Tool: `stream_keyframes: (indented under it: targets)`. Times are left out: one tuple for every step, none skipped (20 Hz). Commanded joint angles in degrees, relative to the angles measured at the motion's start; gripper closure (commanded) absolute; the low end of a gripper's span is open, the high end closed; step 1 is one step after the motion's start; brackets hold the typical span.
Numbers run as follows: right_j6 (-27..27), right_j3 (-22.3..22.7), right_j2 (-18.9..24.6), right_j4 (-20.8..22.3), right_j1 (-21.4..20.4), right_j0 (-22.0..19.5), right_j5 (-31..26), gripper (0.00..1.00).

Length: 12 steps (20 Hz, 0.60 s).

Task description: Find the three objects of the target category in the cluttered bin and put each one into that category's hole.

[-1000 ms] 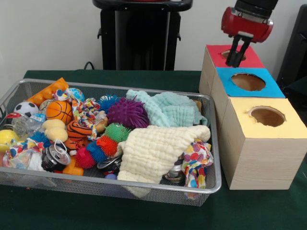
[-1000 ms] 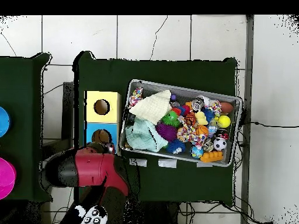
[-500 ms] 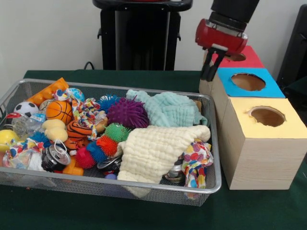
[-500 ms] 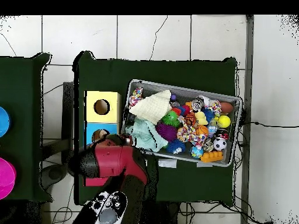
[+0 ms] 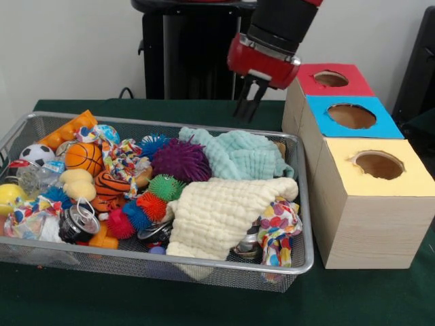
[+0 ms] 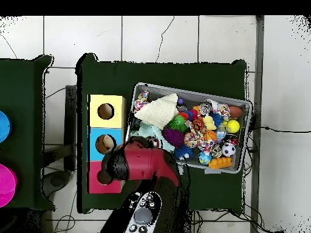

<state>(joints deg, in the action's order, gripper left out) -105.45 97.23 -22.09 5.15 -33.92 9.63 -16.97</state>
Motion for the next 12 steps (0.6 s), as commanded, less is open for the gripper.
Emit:
stream_keyframes:
  targets:
    - [-1.5, -0.4, 5.7, 5.5, 3.3, -4.8, 5.0, 1.0]
    - [-1.0, -0.9, 6.2, 6.0, 3.5, -5.7, 5.2, 1.0]
    - [-0.7, -1.0, 6.6, 6.5, 3.5, -6.4, 5.1, 1.0]
    - [0.3, -1.1, 7.5, 7.0, 3.3, -7.6, 4.6, 1.0]
    - [0.8, -1.2, 8.2, 7.2, 3.2, -8.4, 4.2, 1.0]
    - [1.4, -1.6, 9.1, 8.2, 3.2, -9.7, 2.6, 0.0]
    - [2.1, -2.1, 9.4, 8.3, 3.3, -10.2, 1.5, 0.0]
    - [2.9, -2.6, 9.7, 8.3, 3.3, -10.7, 0.4, 0.0]
    - [3.7, -3.3, 10.2, 9.2, 3.5, -11.9, 0.4, 0.0]
    - [4.4, -3.9, 10.7, 9.7, 3.6, -12.8, -0.5, 0.0]
    - [4.7, -4.3, 11.1, 10.3, 3.6, -13.4, -0.6, 0.0]
    - [5.6, -4.9, 11.8, 11.1, 3.7, -14.4, -0.4, 0.0]
